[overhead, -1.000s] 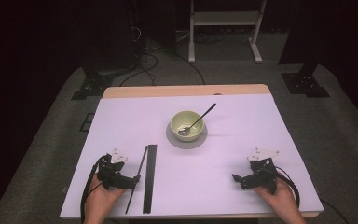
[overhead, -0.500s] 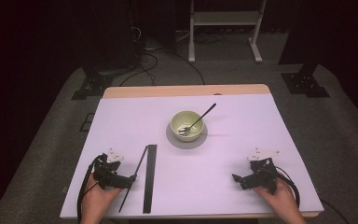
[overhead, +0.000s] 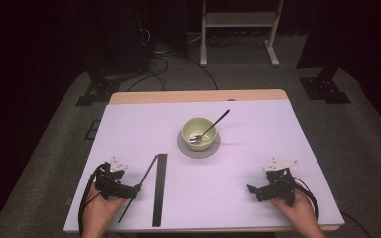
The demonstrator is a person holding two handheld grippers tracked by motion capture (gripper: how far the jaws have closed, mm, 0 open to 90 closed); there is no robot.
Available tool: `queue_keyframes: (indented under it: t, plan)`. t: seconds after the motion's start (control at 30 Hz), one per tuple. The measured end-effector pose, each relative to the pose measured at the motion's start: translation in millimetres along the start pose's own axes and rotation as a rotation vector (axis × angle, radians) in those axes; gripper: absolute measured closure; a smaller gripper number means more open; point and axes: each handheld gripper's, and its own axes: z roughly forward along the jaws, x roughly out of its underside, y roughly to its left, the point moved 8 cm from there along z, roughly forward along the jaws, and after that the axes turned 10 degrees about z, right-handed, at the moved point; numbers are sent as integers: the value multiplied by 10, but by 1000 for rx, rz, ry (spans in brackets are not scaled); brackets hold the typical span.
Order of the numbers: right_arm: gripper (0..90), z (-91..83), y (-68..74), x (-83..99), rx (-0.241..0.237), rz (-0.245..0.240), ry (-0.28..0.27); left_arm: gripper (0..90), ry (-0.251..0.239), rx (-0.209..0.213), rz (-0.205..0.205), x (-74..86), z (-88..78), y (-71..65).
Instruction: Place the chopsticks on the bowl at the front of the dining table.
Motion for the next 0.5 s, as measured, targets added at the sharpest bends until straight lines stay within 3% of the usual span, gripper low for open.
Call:
queue_keyframes:
  t: [0.5]
  plan:
    - [0, 0, 0, 0, 0, 0, 0, 0, 17, -31, -9, 57, -11, 137]
